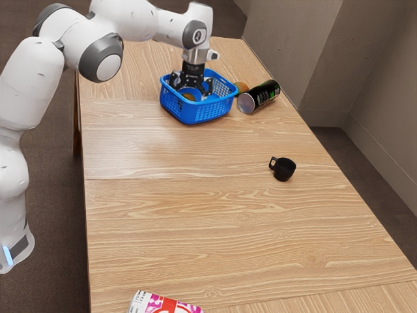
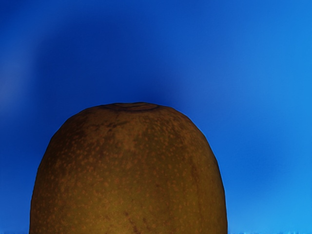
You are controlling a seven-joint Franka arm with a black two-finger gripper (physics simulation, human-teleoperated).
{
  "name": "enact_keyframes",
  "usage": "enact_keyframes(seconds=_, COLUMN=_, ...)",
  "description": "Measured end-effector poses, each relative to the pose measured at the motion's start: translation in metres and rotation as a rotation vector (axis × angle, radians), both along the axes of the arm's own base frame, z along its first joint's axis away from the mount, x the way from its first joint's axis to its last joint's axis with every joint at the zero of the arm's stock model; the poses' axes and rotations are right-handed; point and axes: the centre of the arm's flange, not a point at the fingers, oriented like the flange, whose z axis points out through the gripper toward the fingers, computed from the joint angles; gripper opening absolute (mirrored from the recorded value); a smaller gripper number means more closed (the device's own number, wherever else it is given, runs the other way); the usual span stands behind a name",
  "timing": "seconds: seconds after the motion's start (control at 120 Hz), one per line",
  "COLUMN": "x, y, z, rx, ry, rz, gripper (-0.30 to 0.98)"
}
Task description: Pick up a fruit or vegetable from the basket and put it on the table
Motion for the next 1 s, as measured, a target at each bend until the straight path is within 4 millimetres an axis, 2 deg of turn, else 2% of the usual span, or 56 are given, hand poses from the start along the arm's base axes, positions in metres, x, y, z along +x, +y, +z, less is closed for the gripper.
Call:
enact_keyframes(seconds=0.3, x=0.004, y=-0.003, z=-0.013, rx=-0.025, ry=0.002, rz=-0.002, gripper=0.67)
enact_keyframes(seconds=0.492, x=0.005, y=-0.005, z=-0.017, rx=-0.038, ry=0.003, rz=-0.004, gripper=0.37)
enact_keyframes(seconds=0.7, x=0.005, y=-0.006, z=-0.014, rx=-0.044, ry=0.006, rz=-0.009, gripper=0.34)
enact_keyframes(seconds=0.892, x=0.002, y=-0.011, z=0.011, rx=-0.042, ry=-0.021, rz=-0.021, gripper=0.33)
enact_keyframes(seconds=1.0, x=-0.005, y=-0.017, z=0.048, rx=-0.032, ry=-0.065, rz=-0.033, gripper=0.35)
